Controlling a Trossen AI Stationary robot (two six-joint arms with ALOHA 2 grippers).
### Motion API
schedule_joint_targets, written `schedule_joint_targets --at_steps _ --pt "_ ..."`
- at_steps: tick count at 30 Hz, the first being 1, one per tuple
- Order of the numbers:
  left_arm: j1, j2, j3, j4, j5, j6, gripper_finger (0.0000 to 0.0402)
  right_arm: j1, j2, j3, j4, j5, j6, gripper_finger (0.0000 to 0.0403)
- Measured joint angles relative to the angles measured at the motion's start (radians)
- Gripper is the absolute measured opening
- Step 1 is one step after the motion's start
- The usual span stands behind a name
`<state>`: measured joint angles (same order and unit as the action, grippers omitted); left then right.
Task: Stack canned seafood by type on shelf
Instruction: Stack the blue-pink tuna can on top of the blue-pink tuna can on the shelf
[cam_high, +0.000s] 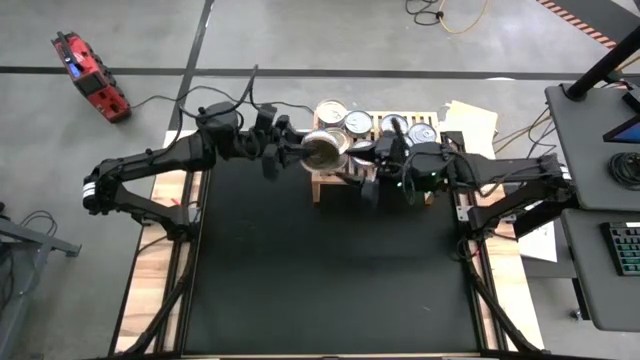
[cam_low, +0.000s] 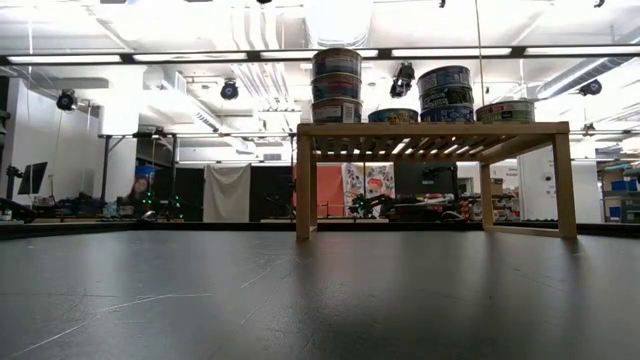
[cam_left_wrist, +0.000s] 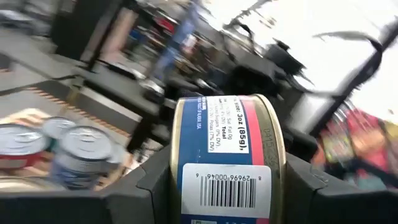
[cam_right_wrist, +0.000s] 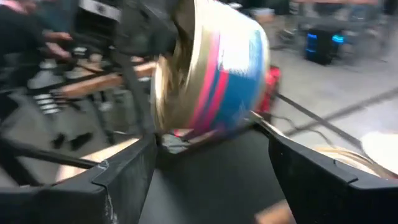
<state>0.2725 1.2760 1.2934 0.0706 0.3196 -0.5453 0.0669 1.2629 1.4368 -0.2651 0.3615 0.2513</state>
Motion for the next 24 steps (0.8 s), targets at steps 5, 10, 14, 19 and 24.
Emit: schedule_joint_targets --at_steps 5,10,14,19,24 --pt "0.076 0.001 0.0 -0.002 -0.101 -0.116 0.0172 -0.027 -0.062 0.0 -0.139 0.034 0.073 0.0287" --pt "0.175 0.02 0.0 -0.006 -0.103 -0.203 0.0172 -0.031 -0.087 0.0 -0.218 0.034 0.09 0.027" --pt "0.247 0.06 0.0 -0.006 -0.034 -0.269 0.0172 -0.034 -0.085 0.0 -0.26 0.033 0.09 0.0256" --pt "0.323 0.134 0.0 0.003 0.119 -0.391 0.0172 -0.059 -0.083 0.0 -0.321 0.033 0.089 0.0238" --pt "0.39 0.2 0.0 0.137 0.232 -0.441 0.0172 -0.111 -0.083 0.0 -0.358 0.009 0.088 0.0218"
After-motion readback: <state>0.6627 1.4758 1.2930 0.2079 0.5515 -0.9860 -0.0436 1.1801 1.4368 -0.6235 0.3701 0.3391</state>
